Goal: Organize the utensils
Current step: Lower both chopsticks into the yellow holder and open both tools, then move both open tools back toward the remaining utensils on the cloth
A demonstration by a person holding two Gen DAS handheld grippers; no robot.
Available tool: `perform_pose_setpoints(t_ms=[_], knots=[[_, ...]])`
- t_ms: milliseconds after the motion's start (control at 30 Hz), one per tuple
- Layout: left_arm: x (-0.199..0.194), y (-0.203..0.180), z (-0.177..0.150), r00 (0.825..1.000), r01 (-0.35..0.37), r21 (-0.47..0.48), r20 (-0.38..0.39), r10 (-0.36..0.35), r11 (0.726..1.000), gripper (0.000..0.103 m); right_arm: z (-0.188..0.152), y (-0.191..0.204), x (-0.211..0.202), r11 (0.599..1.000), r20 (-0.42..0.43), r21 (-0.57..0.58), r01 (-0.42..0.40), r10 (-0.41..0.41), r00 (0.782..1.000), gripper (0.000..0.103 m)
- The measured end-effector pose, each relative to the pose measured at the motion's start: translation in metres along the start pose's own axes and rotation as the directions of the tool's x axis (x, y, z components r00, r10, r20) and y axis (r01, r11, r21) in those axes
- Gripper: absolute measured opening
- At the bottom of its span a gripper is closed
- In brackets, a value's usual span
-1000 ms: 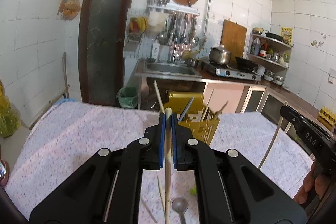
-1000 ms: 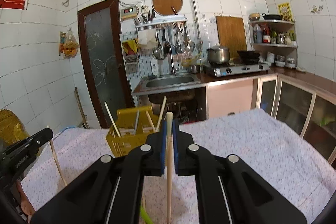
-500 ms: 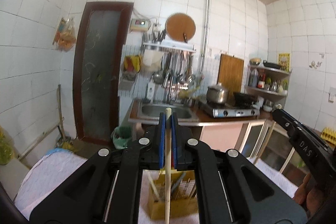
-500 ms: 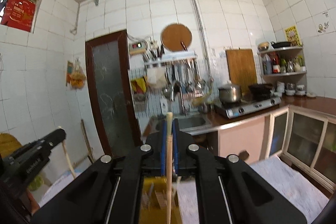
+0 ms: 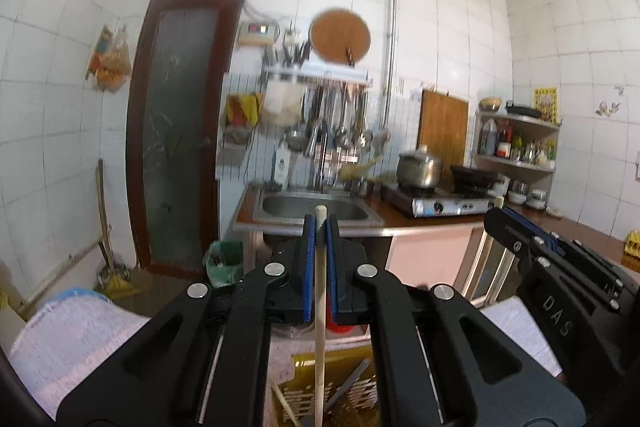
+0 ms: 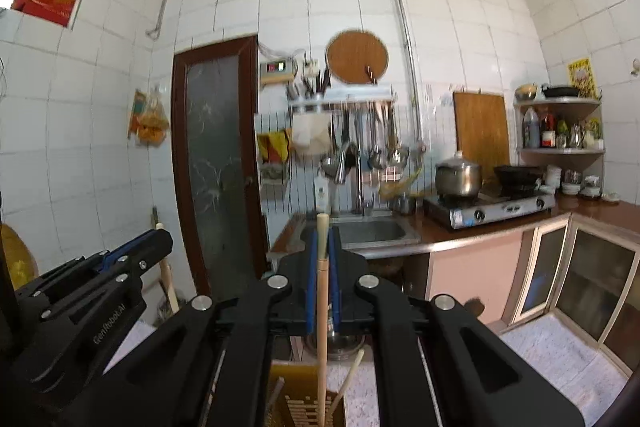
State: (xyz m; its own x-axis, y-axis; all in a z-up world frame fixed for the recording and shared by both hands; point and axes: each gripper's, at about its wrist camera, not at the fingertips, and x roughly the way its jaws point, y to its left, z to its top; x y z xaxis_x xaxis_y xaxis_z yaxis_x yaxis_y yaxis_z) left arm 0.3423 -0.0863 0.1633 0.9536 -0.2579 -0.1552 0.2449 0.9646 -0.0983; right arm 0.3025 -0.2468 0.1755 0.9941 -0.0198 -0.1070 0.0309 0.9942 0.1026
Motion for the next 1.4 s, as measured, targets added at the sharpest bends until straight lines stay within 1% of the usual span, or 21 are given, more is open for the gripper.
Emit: perform_pose_setpoints(t_ms=[33,100,200,300,367,400,433,467,500,533,567,600,633,700,800,833,900,1000,1133,1300,1400], knots=[[0.008,0.003,-0.011,1.000,-0.006,-0.002,-0.025,0.006,1.000,0.004,-0.007,-0.002,0.004,1.000,-0.014,0.002,0.002,-0.002,1.000,0.006],[0.015,0.008,-0.021,0.999,-0.011,-0.010,-0.053,0.010,1.000,0.004,-0.018,-0.006,0.010,1.000,-0.039,0.006,0.006,-0.006,0.999,0.006],[0.024,0.020,-0.038,0.993,-0.032,-0.025,-0.113,0.029,0.999,0.005,-0.034,-0.012,0.017,1.000,-0.099,0.012,0.008,-0.007,0.995,0.006],[0.020,0.032,-0.041,0.987,-0.041,-0.044,-0.157,0.034,0.998,0.005,-0.043,-0.018,0.021,1.000,-0.146,0.011,0.014,-0.012,0.989,0.006],[0.009,0.039,-0.041,0.983,-0.054,-0.049,-0.176,0.045,0.997,0.010,-0.045,-0.025,0.020,0.999,-0.181,0.017,0.037,-0.033,0.983,0.007],[0.001,0.043,-0.038,0.981,-0.064,-0.039,-0.184,0.056,0.997,0.027,-0.045,-0.031,0.018,0.999,-0.199,0.027,0.044,-0.038,0.979,0.011],[-0.007,0.045,-0.037,0.981,-0.074,-0.034,-0.182,0.066,0.997,0.053,-0.045,-0.036,0.015,0.998,-0.213,0.037,0.055,-0.046,0.976,0.037],[-0.020,0.049,-0.033,0.983,-0.091,-0.035,-0.166,0.084,0.995,0.064,-0.045,-0.040,0.012,0.997,-0.214,0.045,0.065,-0.054,0.975,0.056],[-0.028,0.052,-0.031,0.984,-0.106,-0.037,-0.151,0.099,0.994,0.080,-0.042,-0.046,0.002,0.995,-0.196,0.055,0.084,-0.072,0.978,0.071],[-0.043,0.057,-0.027,0.985,-0.121,-0.043,-0.132,0.115,0.992,0.086,-0.039,-0.050,-0.005,0.994,-0.189,0.051,0.099,-0.088,0.978,0.071],[-0.053,0.062,-0.024,0.984,-0.124,-0.046,-0.132,0.117,0.991,0.088,-0.037,-0.053,-0.010,0.993,-0.190,0.046,0.108,-0.097,0.977,0.071],[-0.060,0.064,-0.022,0.983,-0.124,-0.048,-0.140,0.116,0.991,0.094,-0.033,-0.058,-0.020,0.992,-0.187,0.048,0.113,-0.103,0.977,0.073],[-0.069,0.069,-0.021,0.981,-0.126,-0.055,-0.153,0.116,0.991,0.097,-0.031,-0.060,-0.027,0.992,-0.181,0.049,0.116,-0.106,0.978,0.080],[-0.084,0.076,-0.021,0.979,-0.129,-0.064,-0.165,0.117,0.990,0.097,-0.028,-0.064,-0.050,0.990,-0.146,0.040,0.133,-0.126,0.981,0.089],[-0.105,0.084,-0.027,0.973,-0.147,-0.052,-0.187,0.135,0.988,0.098,-0.030,-0.064,-0.072,0.989,-0.142,0.004,0.149,-0.146,0.979,0.092],[-0.110,0.085,-0.033,0.971,-0.153,-0.045,-0.195,0.142,0.987,0.098,-0.034,-0.064,-0.079,0.988,-0.154,-0.002,0.151,-0.150,0.977,0.095],[-0.116,0.087,-0.044,0.964,-0.166,-0.029,-0.214,0.156,0.986,0.098,-0.044,-0.063,-0.089,0.989,-0.186,0.000,0.147,-0.145,0.972,0.095],[-0.122,0.091,-0.068,0.949,-0.173,-0.029,-0.271,0.159,0.984,0.098,-0.065,-0.062,-0.100,0.990,-0.232,0.001,0.140,-0.136,0.963,0.095],[-0.125,0.095,-0.105,0.922,-0.196,-0.008,-0.341,0.181,0.981,0.098,-0.096,-0.060,-0.111,0.991,-0.283,-0.015,0.134,-0.133,0.950,0.095],[-0.126,0.093,-0.142,0.894,-0.207,0.043,-0.397,0.207,0.977,0.098,-0.134,-0.058,-0.120,0.992,-0.344,-0.012,0.126,-0.122,0.931,0.095],[-0.127,0.091,-0.165,0.877,-0.205,0.067,-0.430,0.214,0.976,0.098,-0.151,-0.056,-0.124,0.992,-0.374,-0.009,0.122,-0.117,0.920,0.095]])
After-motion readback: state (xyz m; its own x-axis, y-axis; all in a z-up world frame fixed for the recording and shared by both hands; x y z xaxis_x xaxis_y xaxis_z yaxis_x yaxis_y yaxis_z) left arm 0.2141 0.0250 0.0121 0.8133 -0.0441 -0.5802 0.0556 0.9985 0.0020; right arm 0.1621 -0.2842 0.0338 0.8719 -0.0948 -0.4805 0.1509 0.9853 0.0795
